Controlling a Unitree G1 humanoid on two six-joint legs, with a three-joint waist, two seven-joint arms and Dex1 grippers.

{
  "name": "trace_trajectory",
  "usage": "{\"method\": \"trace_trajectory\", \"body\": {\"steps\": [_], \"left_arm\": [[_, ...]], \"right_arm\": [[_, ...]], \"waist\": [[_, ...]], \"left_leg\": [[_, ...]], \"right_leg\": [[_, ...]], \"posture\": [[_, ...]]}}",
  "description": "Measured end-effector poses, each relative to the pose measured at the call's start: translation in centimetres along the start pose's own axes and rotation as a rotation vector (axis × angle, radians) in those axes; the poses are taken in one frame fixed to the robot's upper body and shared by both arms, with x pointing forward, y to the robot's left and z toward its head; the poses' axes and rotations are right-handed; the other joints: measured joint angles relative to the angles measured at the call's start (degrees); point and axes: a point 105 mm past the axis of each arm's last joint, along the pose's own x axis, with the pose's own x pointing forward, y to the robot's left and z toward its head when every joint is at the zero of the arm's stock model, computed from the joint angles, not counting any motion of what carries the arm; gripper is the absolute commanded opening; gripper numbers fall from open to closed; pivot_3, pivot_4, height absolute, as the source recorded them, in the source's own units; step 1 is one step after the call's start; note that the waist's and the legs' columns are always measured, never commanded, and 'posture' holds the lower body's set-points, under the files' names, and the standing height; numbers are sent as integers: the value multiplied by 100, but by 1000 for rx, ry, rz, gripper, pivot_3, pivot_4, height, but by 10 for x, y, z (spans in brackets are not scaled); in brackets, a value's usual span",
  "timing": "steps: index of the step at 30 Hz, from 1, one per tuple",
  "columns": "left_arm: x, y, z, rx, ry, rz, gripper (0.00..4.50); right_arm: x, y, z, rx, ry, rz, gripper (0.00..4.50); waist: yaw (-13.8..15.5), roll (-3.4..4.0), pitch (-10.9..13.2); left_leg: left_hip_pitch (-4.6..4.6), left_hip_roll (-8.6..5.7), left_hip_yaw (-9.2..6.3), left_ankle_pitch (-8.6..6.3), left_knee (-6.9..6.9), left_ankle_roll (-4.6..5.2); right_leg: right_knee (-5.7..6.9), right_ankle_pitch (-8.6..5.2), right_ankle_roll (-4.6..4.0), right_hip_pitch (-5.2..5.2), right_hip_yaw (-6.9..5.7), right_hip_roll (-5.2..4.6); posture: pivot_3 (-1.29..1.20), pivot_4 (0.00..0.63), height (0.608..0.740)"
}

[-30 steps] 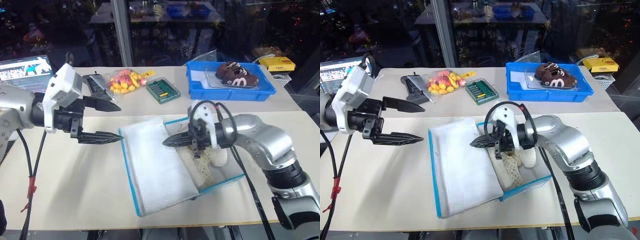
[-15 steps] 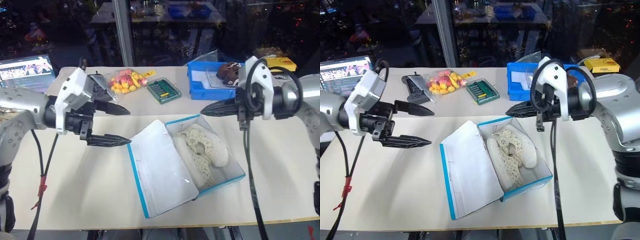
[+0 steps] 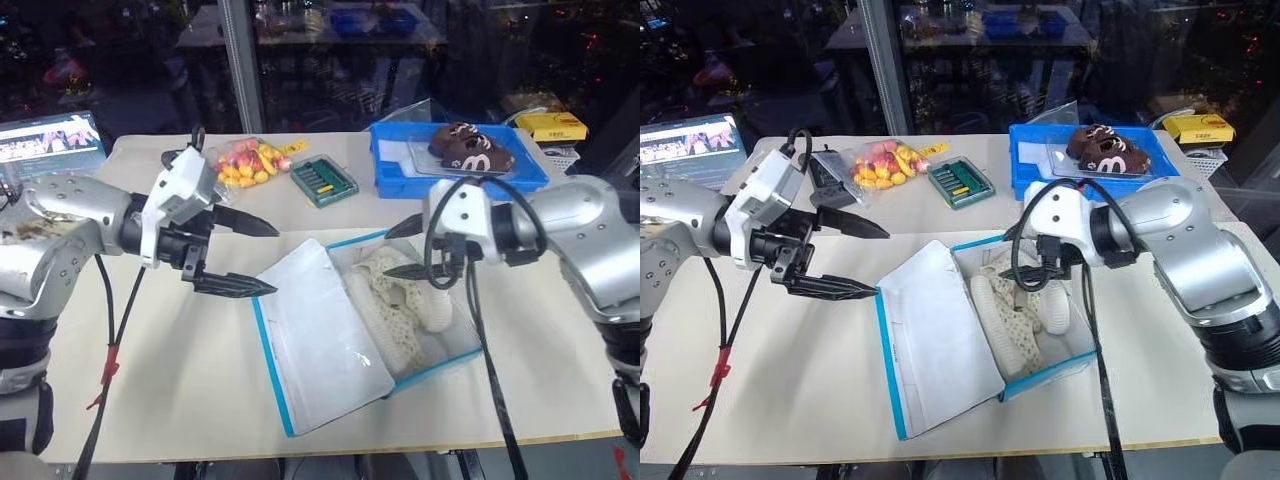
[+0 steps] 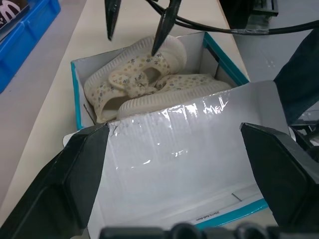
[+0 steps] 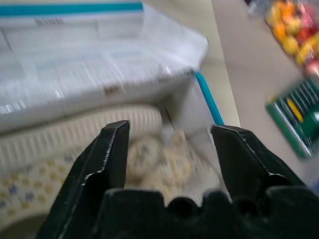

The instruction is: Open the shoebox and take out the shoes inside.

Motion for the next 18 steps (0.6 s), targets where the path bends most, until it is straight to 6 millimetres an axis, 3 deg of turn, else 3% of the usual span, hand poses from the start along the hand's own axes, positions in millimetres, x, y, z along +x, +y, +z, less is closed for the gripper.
{"method": "trace_trajectory", "body": {"steps": [4, 10, 16, 18], "left_arm": [[0, -2, -9, -27, 22, 8, 4500], [-3, 1, -3, 7, 9, 76, 4500], [1, -4, 1, 23, 10, 74, 4500], [1, -4, 0, 20, 13, 78, 4500]], "right_arm": [[17, 7, -2, 56, -54, 58, 3134], [23, 4, -28, 135, -4, 71, 3134], [32, 16, -59, 159, 68, 118, 3134], [31, 18, -66, 149, 91, 130, 2740]], "waist": [[1, -1, 0], [20, -1, 0], [1, -1, 0], [-11, -1, 0]], "left_leg": [[0, 0, 0, 0, 1, 0], [0, -1, -1, 0, 4, 0], [2, -1, 0, 0, 5, 0], [5, -1, 0, 0, 6, 0]], "right_leg": [[3, 0, -1, -1, 0, 0], [2, 1, 0, 1, -1, -1], [4, 1, -1, 2, 0, -1], [5, 1, 0, 4, 0, 0]], "posture": [[0, 150, 740], [0, 150, 740], [0, 150, 740], [0, 150, 740]]}}
